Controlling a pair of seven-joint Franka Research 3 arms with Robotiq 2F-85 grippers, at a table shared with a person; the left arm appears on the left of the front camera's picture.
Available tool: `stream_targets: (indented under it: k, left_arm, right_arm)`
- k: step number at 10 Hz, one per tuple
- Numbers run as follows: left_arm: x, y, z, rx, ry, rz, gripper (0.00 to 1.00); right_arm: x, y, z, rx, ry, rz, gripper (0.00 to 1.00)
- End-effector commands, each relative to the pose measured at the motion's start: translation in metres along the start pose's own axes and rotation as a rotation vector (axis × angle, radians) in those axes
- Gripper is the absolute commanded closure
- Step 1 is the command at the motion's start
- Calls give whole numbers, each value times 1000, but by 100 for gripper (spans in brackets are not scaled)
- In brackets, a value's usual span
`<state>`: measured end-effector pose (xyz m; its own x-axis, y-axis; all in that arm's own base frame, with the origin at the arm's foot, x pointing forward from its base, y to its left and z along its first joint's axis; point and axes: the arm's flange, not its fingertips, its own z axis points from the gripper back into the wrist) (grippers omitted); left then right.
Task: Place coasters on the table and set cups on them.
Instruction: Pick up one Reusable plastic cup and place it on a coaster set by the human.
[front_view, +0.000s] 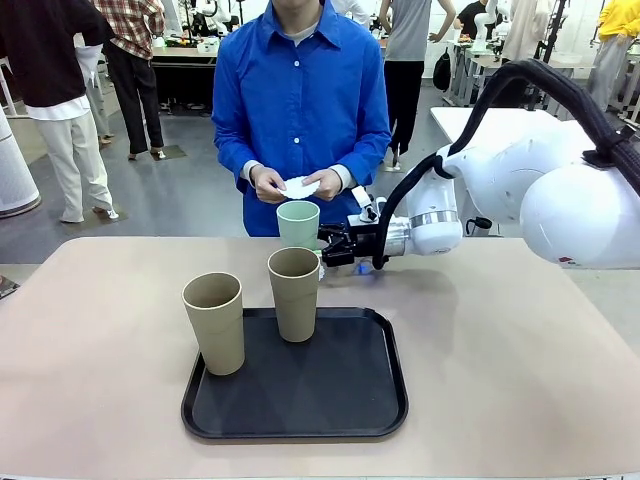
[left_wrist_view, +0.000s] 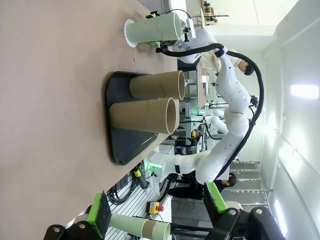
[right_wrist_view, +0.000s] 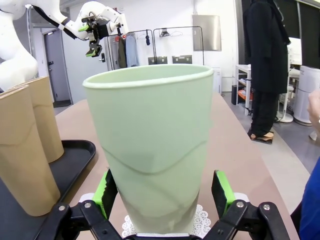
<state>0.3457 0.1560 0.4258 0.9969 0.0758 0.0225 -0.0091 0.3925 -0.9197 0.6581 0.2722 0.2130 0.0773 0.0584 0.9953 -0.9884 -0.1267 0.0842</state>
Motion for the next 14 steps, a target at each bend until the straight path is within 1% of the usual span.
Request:
stream_targets:
  k: [1,4,9,11,13,14]
  left_arm:
    - [0,-1,2,-4,-5,-4,0]
    - [0,-1,2,-4,-5,-4,0]
    - [0,-1,2,-4,-5,-4,0]
    - [0,-1,2,-4,-5,-4,0]
    - [0,-1,2,-4,-5,-4,0]
    - [0,-1,2,-4,-5,-4,0]
  right_arm:
    - [1,-13,2,51,9,-11,0]
    - [2,-14,5,74,14,-15,0]
    - [6,-7,26,38,5,-4,0]
    - [10,2,37,20,8,3,0]
    - [18,17,57,-21,12,19,0]
    - [21,28,70,-58,47,10,0]
